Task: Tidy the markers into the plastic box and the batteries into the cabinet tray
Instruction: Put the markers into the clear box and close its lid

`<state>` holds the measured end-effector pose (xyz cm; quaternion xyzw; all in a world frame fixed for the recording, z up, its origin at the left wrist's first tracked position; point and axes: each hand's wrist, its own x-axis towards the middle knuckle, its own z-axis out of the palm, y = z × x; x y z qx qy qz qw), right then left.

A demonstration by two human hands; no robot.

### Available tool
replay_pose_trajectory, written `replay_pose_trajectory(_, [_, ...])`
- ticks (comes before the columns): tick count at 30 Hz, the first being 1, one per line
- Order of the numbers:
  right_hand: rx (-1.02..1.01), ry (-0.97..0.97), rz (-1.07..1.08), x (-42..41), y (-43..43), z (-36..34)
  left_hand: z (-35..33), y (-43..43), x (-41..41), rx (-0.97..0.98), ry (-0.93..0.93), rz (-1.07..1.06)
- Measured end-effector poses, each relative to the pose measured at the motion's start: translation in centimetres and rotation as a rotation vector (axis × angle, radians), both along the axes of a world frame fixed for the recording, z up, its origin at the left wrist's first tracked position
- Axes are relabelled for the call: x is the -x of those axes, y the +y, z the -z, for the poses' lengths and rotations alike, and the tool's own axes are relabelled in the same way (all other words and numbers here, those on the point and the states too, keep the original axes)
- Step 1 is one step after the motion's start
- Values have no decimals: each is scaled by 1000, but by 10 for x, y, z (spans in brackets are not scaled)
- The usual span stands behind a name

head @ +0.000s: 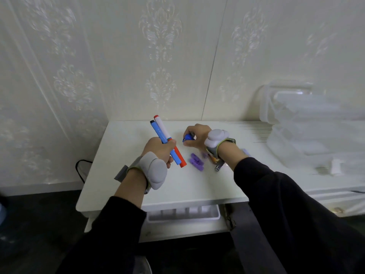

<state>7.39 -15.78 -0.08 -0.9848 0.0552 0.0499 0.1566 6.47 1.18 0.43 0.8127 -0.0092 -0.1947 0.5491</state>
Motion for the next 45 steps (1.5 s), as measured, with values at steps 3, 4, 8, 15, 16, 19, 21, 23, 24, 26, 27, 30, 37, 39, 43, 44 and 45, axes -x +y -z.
replay_pose_trajectory(3, [2,-43,60,37,-27,-26,0,-22,23,26,30,67])
replay_pose_trajectory(4, [12,-60,84,50,-38,-34,-1,-31,31,46,41,95])
replay_pose_trajectory(8, [107,-69,178,103,-81,-59,-11,-72,65,56,3,239])
replay_pose_trajectory(15, [94,-131,360,195,-171,-80,-58,-166,119,-78,-194,555])
replay_pose_trajectory(16, [93,-136,381,203,-185,-81,-63,-181,121,-123,-237,584])
replay_pose_trajectory(19, [94,-119,418,219,-229,-78,-74,-227,124,-274,-361,690])
replay_pose_trajectory(21, [109,-61,423,224,-258,-77,-78,-257,121,-362,-414,753])
replay_pose_trajectory(23, [112,-2,433,226,-285,-77,-83,-282,116,-435,-460,780])
replay_pose_trajectory(24, [103,14,441,226,-297,-76,-86,-293,115,-460,-483,789])
replay_pose_trajectory(26, [49,15,447,226,-311,-74,-88,-306,114,-494,-521,810])
replay_pose_trajectory(27, [10,-1,448,226,-315,-72,-88,-310,115,-506,-528,826])
replay_pose_trajectory(30, [-55,-24,423,229,-328,-70,-87,-326,123,-565,-530,870])
replay_pose_trajectory(37, [-19,80,388,237,-361,-59,-71,-353,137,-623,-458,963])
replay_pose_trajectory(39, [-43,62,409,242,-371,-53,-63,-362,139,-665,-464,968])
replay_pose_trajectory(43, [-116,-30,451,251,-376,-42,-49,-369,138,-718,-417,947])
replay_pose_trajectory(44, [-126,-39,447,253,-376,-40,-47,-369,138,-723,-412,935])
replay_pose_trajectory(45, [-133,-40,442,257,-375,-39,-46,-369,139,-727,-415,927])
